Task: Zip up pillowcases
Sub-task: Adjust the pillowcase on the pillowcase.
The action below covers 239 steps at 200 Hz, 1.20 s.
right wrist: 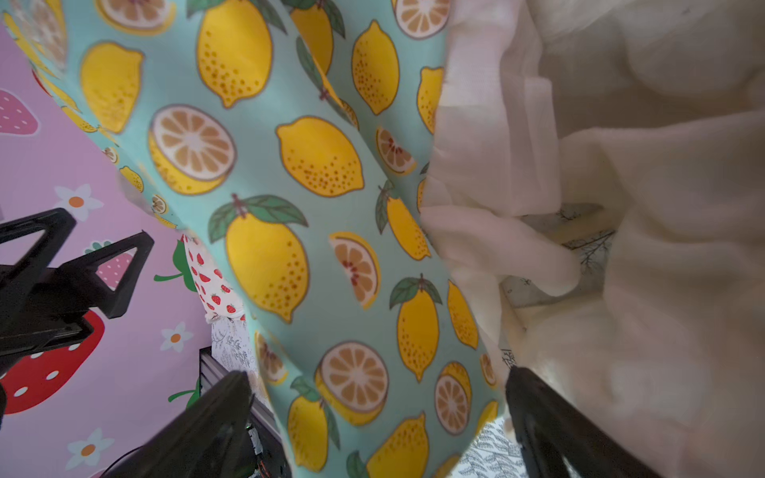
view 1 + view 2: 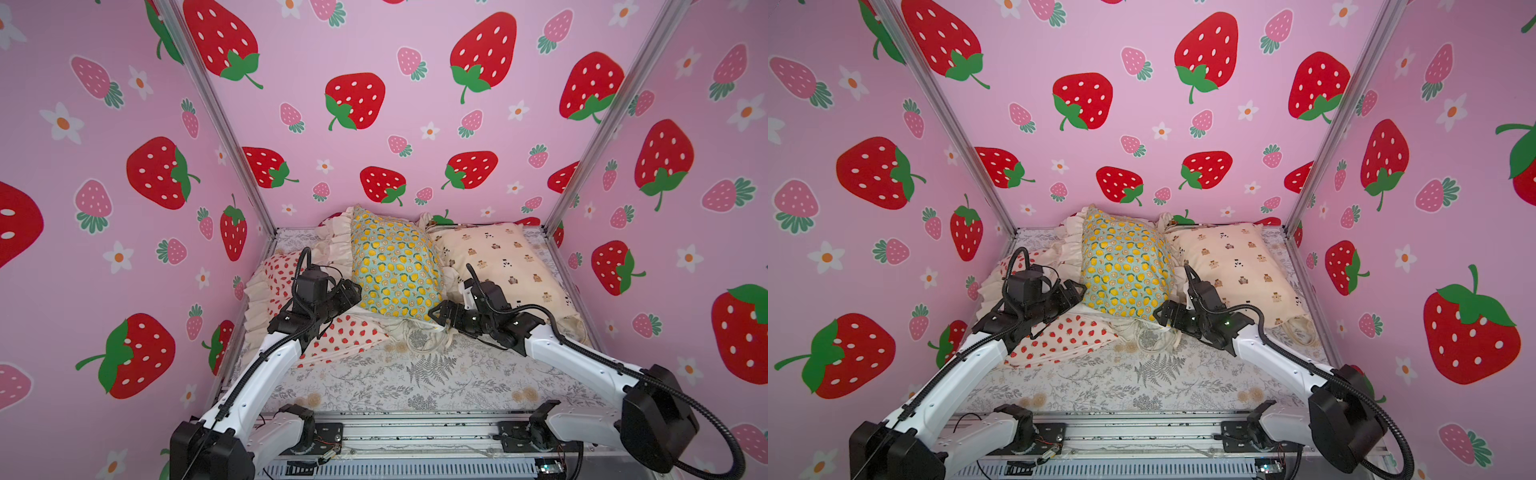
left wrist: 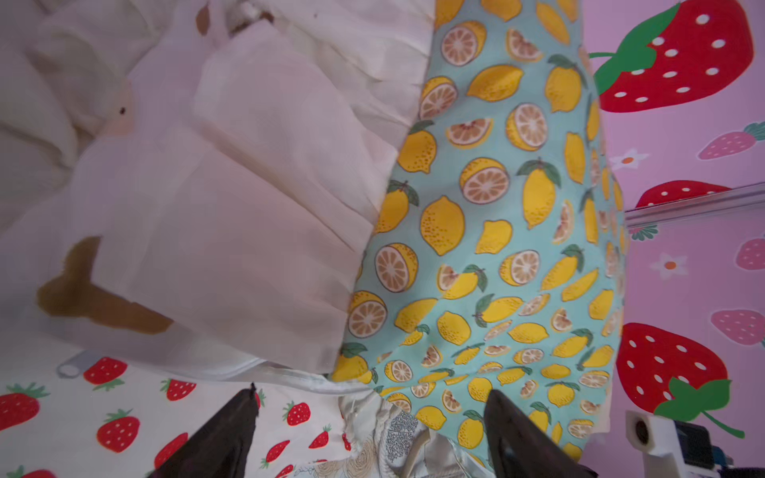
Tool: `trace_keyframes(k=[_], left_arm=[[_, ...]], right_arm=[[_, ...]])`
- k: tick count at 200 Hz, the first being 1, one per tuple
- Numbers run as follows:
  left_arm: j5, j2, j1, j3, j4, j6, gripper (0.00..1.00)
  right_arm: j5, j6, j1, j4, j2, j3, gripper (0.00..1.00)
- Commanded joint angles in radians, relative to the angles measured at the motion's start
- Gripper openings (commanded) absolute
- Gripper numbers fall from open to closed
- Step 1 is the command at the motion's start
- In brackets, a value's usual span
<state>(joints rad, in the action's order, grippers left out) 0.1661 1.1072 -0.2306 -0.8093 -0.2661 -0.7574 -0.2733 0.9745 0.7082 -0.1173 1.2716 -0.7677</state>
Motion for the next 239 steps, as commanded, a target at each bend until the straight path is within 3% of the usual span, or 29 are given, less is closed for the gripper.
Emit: trace_keyframes(k=[1,26,66,148,212,239], left_arm=[[0.052,0.052,0.010,-0.006,0.145,0.030,0.89],[0.110,0.159,0.017,-0.048,0.193,0.039,0.82],[0.135,0.209,0.016,-0.052,0.285,0.021,0.66],[0.191,0.247,0.008,-0.122,0.305,0.025,0.36],[0.207,0.205,-0.006,-0.224,0.226,0.029,0.02],[0.221,0.178,-0.018,-0.274,0.143,0.027,0.00]], right_arm=[[-0.017,0.030,-0.009,0.105,0.046,-0.028,1.00],[-0.050,0.013,-0.009,0.181,0.132,-0.060,0.95],[-0.025,-0.045,-0.012,0.172,0.210,-0.119,0.86],[0.022,-0.104,-0.045,0.150,0.214,-0.140,0.69],[0.100,-0.221,-0.076,0.031,0.127,-0.224,0.38],[0.137,-0.267,-0.104,-0.024,0.089,-0.272,0.27]])
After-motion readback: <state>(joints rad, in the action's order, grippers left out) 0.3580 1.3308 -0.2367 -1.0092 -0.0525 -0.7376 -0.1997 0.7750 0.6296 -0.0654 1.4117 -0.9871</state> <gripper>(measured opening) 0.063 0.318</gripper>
